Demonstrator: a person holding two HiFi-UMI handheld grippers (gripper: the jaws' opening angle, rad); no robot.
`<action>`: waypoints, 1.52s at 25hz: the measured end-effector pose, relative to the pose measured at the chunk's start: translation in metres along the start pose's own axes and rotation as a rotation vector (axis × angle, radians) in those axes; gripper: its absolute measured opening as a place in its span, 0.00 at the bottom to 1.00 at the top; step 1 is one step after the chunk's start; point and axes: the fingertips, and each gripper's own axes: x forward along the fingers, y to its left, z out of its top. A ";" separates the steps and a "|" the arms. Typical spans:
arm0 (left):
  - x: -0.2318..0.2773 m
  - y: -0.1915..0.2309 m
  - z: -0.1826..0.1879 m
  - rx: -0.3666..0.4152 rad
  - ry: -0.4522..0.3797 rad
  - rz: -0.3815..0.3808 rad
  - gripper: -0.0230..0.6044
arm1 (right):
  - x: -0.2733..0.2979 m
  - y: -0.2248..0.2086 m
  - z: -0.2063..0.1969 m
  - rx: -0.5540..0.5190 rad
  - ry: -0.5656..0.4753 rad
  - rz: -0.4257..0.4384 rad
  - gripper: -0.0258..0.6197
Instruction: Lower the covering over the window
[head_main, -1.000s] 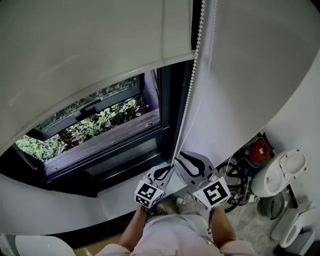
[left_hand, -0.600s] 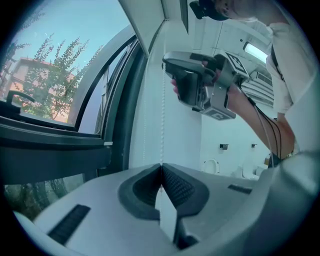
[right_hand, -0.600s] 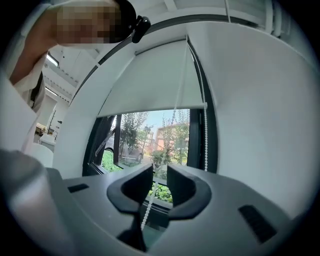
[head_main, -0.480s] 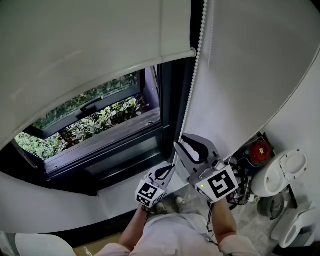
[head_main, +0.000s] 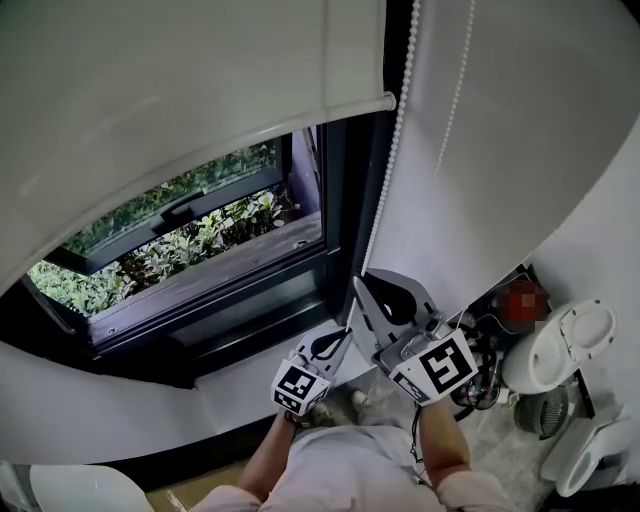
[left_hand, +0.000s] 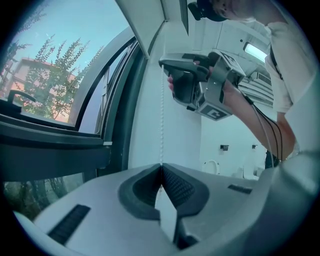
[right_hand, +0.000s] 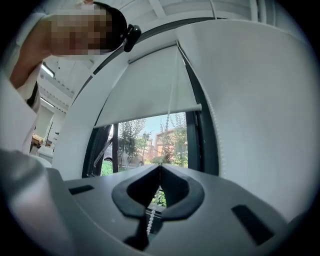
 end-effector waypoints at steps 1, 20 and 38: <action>0.001 -0.001 -0.002 0.003 0.013 -0.003 0.06 | 0.000 0.000 -0.003 -0.003 0.008 0.000 0.03; -0.015 -0.004 -0.061 -0.042 0.150 0.036 0.06 | -0.016 0.011 -0.101 0.111 0.125 0.006 0.03; -0.053 0.012 0.083 0.111 -0.051 0.101 0.37 | -0.021 0.015 -0.116 0.128 0.139 0.023 0.03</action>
